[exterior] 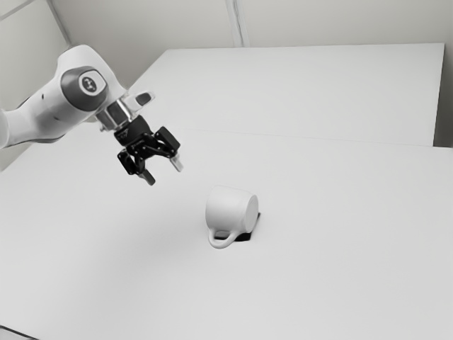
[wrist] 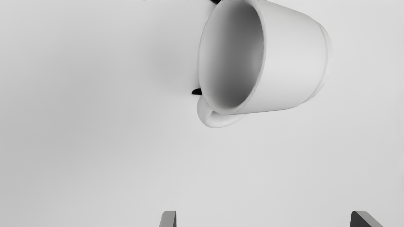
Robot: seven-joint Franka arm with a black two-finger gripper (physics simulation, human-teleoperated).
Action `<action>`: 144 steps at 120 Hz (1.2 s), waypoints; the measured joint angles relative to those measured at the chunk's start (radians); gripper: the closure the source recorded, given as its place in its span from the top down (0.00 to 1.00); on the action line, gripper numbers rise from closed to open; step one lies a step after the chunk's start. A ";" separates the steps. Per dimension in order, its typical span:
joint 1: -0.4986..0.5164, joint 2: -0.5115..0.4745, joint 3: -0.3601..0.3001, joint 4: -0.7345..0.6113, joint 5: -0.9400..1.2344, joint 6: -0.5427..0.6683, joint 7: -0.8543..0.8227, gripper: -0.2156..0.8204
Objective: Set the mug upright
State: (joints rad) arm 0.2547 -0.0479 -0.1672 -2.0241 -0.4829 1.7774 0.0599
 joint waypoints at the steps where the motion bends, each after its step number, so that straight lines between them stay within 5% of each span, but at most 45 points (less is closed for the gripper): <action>1: 0.003 0.001 0.000 -0.006 -0.008 0.005 0.006 0.79; 66: -0.008 0.115 0.000 -0.149 -0.388 0.229 0.411 0.79; 144: -0.020 0.255 0.000 -0.157 -0.649 0.214 0.790 0.79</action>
State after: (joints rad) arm 0.2352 0.2069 -0.1672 -2.1810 -1.1316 1.9910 0.8501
